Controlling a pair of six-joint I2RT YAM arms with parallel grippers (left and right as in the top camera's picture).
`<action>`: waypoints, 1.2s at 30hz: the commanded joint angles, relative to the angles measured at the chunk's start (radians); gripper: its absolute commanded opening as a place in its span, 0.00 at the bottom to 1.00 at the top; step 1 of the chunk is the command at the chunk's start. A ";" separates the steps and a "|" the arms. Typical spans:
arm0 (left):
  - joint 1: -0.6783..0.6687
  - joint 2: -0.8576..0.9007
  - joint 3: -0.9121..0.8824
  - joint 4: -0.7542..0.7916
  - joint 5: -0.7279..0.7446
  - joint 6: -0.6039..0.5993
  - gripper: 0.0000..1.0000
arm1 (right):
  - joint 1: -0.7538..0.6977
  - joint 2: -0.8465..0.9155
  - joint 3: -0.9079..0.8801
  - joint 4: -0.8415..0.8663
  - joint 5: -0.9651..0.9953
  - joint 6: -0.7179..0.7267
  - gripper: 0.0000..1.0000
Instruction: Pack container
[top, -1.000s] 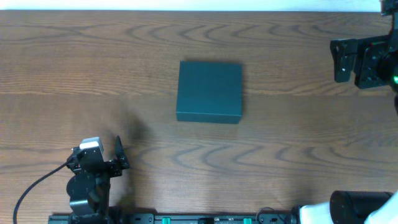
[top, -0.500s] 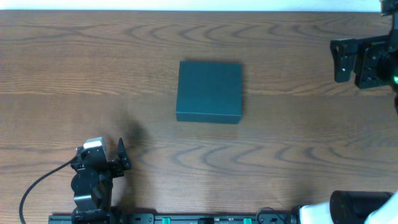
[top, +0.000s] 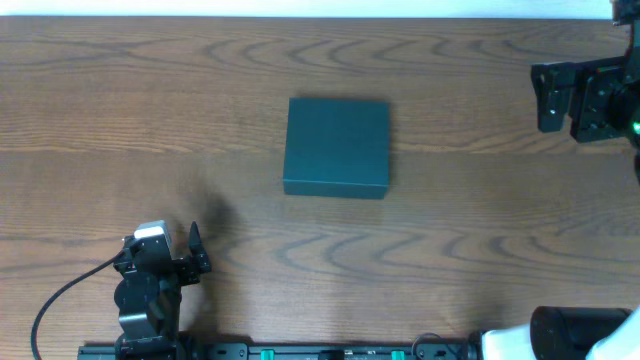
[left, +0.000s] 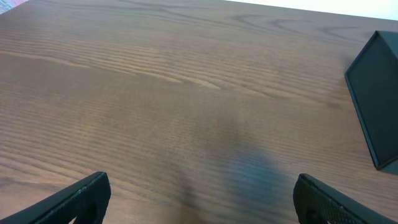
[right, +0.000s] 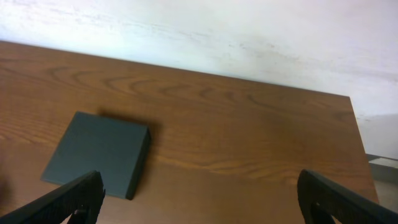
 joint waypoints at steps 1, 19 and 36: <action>0.006 -0.008 -0.017 0.001 -0.010 0.003 0.95 | 0.005 0.000 0.002 -0.003 0.053 -0.015 0.99; 0.006 -0.008 -0.017 0.001 -0.010 0.003 0.95 | 0.007 -0.838 -1.180 0.660 -0.070 -0.014 0.99; 0.006 -0.008 -0.017 0.001 -0.010 0.003 0.95 | 0.007 -1.520 -2.267 0.921 -0.090 -0.002 0.99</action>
